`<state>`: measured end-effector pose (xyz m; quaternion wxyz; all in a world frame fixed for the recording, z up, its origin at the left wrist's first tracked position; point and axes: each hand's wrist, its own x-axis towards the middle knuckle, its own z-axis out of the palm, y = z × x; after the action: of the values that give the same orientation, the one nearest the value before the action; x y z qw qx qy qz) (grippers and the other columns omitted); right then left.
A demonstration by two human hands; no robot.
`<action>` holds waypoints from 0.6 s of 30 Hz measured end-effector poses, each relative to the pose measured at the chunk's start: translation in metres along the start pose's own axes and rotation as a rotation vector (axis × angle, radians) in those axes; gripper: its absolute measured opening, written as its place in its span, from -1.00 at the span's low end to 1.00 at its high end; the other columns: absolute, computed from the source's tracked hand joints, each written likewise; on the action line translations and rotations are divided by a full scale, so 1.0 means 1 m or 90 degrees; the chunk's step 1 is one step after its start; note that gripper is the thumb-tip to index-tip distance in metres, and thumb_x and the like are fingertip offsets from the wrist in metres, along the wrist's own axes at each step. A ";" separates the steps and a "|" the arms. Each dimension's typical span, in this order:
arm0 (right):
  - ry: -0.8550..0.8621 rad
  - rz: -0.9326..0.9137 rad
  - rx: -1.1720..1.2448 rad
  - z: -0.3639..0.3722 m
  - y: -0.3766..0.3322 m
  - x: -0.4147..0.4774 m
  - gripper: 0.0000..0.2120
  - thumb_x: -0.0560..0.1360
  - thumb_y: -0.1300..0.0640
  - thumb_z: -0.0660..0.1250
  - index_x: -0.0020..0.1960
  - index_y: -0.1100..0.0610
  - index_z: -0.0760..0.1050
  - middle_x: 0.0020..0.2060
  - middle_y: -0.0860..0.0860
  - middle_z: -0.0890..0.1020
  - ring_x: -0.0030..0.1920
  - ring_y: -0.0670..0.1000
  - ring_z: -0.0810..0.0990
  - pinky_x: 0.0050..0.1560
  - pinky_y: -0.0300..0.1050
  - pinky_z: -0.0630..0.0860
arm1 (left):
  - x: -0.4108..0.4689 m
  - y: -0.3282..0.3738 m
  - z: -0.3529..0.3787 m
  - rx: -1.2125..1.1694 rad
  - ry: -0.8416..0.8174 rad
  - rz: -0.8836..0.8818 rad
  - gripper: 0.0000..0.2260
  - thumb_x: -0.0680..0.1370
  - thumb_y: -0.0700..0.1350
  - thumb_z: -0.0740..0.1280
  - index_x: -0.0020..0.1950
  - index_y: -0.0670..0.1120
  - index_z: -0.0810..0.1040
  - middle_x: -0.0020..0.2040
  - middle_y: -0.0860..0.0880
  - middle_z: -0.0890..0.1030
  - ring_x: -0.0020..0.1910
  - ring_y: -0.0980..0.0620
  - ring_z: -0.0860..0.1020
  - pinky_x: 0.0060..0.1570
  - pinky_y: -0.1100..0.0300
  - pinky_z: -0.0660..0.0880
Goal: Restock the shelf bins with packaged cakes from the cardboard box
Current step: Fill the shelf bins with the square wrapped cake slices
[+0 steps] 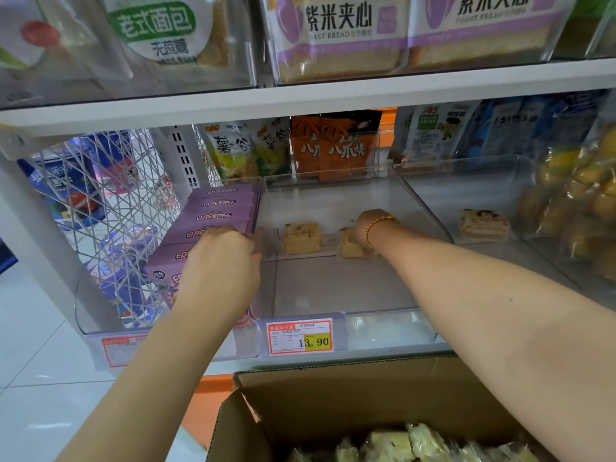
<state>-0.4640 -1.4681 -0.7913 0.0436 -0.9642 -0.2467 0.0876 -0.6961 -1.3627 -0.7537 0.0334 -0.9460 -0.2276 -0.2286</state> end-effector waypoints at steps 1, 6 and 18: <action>0.022 0.013 0.023 0.004 -0.002 0.002 -0.68 0.61 0.21 0.14 0.30 0.31 0.44 0.27 0.23 0.51 0.26 0.19 0.49 0.21 -0.04 0.43 | 0.000 0.000 0.000 0.002 -0.001 -0.001 -0.81 0.57 -0.12 0.26 -0.05 -0.16 0.64 -0.07 -0.16 0.59 -0.02 -0.17 0.49 -0.19 0.12 0.28; 0.091 -0.036 0.084 0.020 -0.012 0.016 -0.69 0.56 0.31 0.19 0.29 0.27 0.37 0.21 0.23 0.52 0.19 0.20 0.52 0.07 -0.08 0.45 | 0.000 -0.001 -0.001 -0.009 -0.008 -0.002 -0.83 0.56 -0.11 0.28 -0.06 -0.16 0.63 -0.06 -0.17 0.60 -0.01 -0.20 0.50 -0.18 0.11 0.30; 0.119 -0.190 -0.023 0.014 -0.048 0.022 -0.54 0.53 0.15 0.24 0.42 0.15 0.35 0.34 0.19 0.38 0.36 0.21 0.27 0.30 0.02 0.31 | -0.001 -0.001 -0.001 -0.034 0.000 -0.001 -0.83 0.55 -0.11 0.30 -0.06 -0.16 0.65 -0.10 -0.18 0.61 -0.04 -0.22 0.51 -0.15 0.06 0.41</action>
<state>-0.4700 -1.4150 -0.8026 0.0617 -0.9213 -0.3836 -0.0146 -0.6979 -1.3624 -0.7531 0.0081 -0.9463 -0.2223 -0.2344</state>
